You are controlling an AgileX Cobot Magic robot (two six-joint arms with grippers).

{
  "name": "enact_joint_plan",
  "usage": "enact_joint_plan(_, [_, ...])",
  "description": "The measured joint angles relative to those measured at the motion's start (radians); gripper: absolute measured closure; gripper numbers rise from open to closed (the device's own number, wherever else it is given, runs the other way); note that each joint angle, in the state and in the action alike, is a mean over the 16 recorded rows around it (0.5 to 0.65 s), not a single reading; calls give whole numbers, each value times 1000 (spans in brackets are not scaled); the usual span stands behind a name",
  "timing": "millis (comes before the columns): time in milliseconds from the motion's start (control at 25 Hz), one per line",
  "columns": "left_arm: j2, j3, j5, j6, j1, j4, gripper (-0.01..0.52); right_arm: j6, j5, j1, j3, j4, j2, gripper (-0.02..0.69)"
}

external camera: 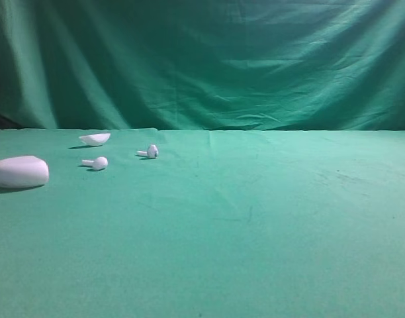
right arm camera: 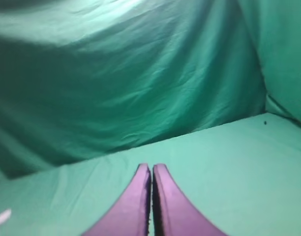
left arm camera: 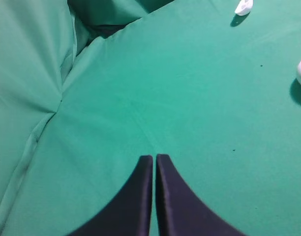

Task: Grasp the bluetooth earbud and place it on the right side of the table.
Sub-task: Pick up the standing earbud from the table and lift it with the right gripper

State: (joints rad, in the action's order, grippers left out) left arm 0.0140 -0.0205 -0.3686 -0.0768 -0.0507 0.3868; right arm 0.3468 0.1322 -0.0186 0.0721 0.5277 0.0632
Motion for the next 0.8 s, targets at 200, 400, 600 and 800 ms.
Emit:
enact_joint_plan(200, [0, 0, 0, 0, 0, 0, 514, 86, 53, 0, 117, 40, 125, 665])
enact_joint_plan(400, [0, 0, 0, 0, 0, 0, 514, 171, 114, 0, 237, 81, 292, 665])
enact_joint_plan(600, [0, 0, 0, 0, 0, 0, 514, 246, 199, 0, 356, 128, 489, 665])
enact_joint_plan(800, [0, 0, 0, 0, 0, 0, 514, 312, 326, -6, 504, 160, 717, 665])
